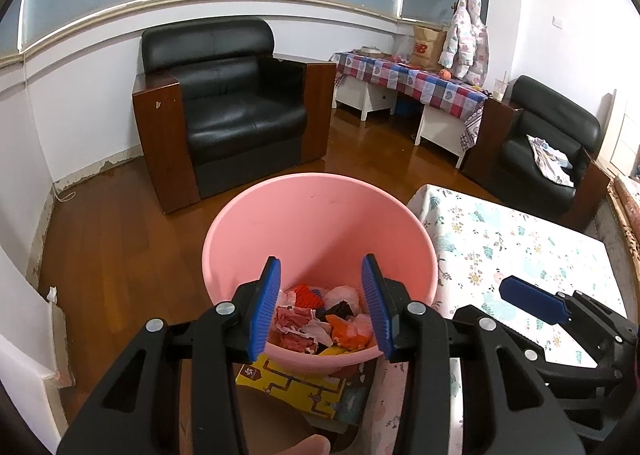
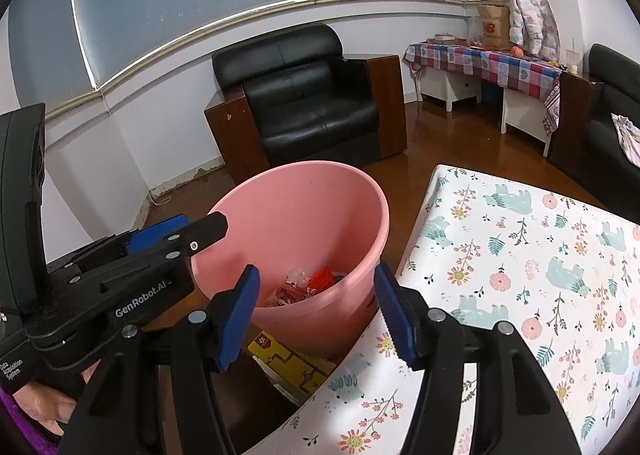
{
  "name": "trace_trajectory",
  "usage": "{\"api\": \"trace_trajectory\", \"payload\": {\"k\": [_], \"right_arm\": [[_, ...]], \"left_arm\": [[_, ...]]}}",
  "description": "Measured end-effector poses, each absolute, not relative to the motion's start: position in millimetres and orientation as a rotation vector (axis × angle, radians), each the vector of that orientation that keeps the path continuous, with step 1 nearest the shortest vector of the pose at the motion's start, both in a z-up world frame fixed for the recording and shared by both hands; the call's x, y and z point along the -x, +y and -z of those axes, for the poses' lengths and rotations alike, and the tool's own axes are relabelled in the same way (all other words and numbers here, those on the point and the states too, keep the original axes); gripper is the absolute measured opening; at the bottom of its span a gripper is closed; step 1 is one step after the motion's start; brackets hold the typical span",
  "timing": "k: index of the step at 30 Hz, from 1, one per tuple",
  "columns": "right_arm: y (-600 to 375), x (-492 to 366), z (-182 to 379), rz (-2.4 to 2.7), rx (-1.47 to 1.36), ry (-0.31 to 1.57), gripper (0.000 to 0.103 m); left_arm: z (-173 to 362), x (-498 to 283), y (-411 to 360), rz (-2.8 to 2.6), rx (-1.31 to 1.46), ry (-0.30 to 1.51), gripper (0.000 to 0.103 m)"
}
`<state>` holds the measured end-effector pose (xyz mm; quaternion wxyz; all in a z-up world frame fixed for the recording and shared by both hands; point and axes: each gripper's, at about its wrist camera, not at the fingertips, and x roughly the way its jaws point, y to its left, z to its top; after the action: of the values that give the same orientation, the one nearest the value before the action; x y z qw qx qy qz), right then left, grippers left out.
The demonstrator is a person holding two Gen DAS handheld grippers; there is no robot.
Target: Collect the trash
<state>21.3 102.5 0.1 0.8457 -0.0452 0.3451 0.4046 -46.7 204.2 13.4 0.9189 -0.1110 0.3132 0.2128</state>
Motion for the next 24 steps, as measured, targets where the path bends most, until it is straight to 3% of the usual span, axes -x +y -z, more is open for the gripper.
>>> {"api": "trace_trajectory", "payload": {"k": [19, 22, 24], "right_arm": [[75.4, -11.1, -9.2, -0.800, 0.053, 0.669, 0.059], [73.1, -8.1, -10.9, -0.800, 0.049, 0.662, 0.059], [71.9, -6.0, -12.0, -0.798, 0.048, 0.655, 0.059]], "left_arm": [[-16.6, 51.4, 189.5, -0.442, 0.228, 0.627, 0.043], [-16.8, 53.4, 188.1, -0.442, 0.228, 0.622, 0.053], [-18.0, 55.9, 186.5, -0.441, 0.231, 0.612, 0.053]]}}
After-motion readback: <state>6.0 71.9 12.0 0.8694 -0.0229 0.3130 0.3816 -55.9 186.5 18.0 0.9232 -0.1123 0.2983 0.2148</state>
